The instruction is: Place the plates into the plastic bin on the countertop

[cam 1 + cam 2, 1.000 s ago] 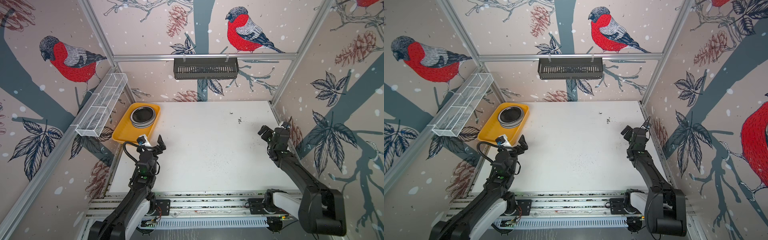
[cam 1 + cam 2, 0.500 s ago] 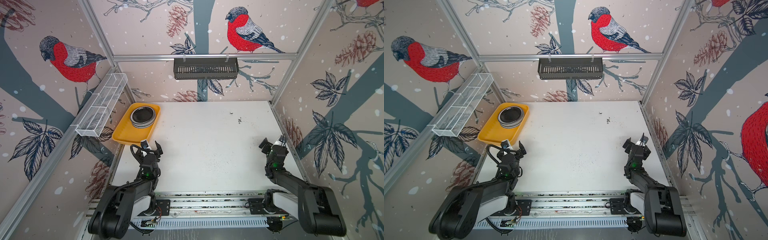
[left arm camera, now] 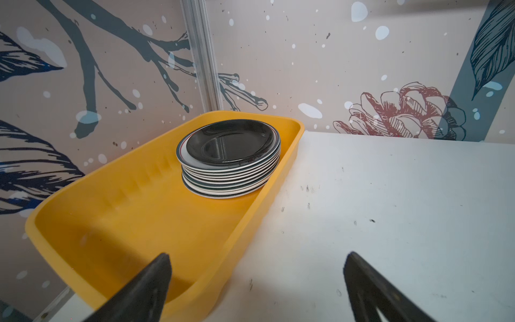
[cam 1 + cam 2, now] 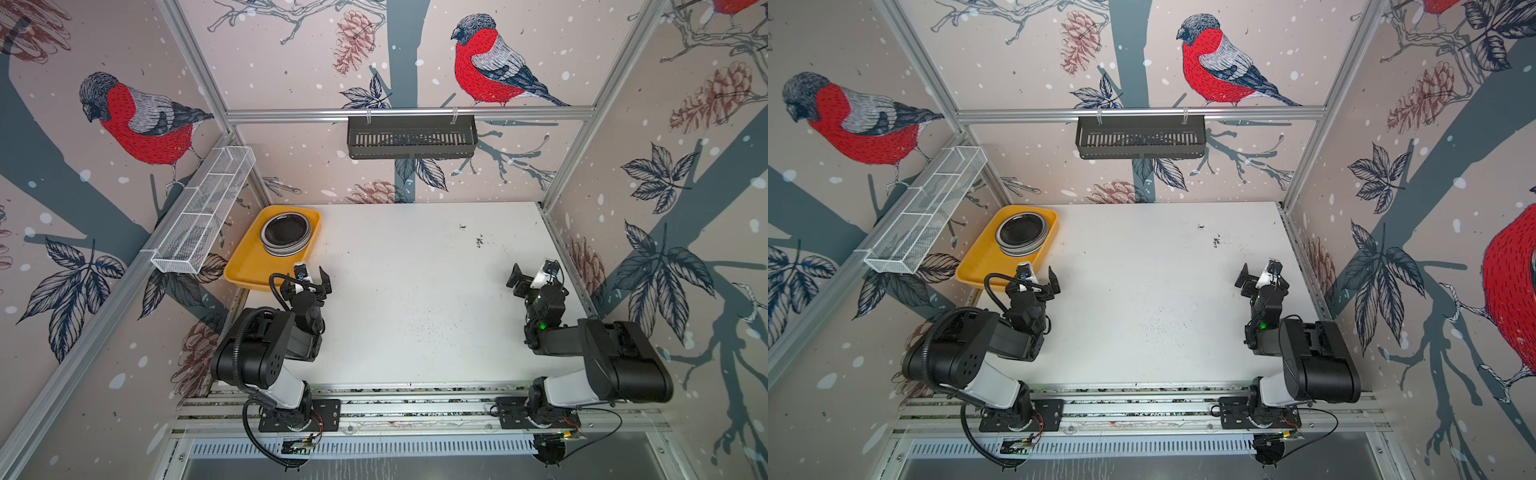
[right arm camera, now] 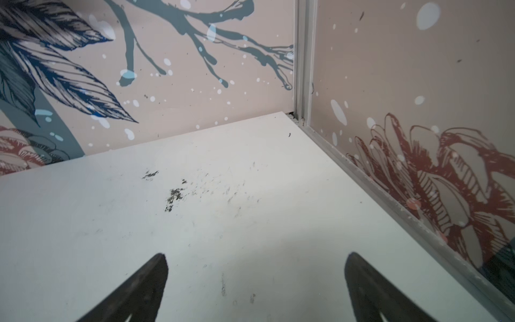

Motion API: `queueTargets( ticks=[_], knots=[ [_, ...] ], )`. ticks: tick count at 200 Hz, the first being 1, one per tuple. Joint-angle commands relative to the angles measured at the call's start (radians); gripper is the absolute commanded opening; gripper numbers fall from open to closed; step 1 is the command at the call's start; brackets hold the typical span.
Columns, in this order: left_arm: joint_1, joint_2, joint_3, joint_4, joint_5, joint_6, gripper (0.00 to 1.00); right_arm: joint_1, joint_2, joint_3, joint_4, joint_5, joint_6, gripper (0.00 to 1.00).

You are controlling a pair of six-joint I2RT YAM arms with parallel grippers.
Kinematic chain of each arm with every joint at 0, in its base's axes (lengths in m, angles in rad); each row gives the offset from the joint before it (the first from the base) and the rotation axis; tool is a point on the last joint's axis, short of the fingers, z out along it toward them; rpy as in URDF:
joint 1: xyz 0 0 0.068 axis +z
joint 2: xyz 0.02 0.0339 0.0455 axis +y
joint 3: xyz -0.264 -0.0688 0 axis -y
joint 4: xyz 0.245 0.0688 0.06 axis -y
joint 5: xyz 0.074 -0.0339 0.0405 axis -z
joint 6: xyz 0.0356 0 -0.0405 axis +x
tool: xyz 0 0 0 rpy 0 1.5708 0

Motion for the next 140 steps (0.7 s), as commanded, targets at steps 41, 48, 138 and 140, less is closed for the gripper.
queueTargets(
  ticks=[41,48,138,140],
  knots=[
    [0.045,-0.005,0.035,-0.057,0.108,-0.042,0.96,0.016,0.044,-0.001,0.123,-0.011,-0.039,0.99],
    [0.045,-0.006,0.035,-0.059,0.108,-0.043,0.96,0.016,0.033,0.003,0.094,-0.01,-0.039,1.0],
    [0.03,-0.008,0.026,-0.039,0.09,-0.025,0.96,0.067,0.038,0.003,0.106,0.063,-0.083,1.0],
    [0.03,-0.008,0.027,-0.039,0.09,-0.025,0.96,0.068,0.039,0.003,0.108,0.063,-0.083,1.0]
  ],
)
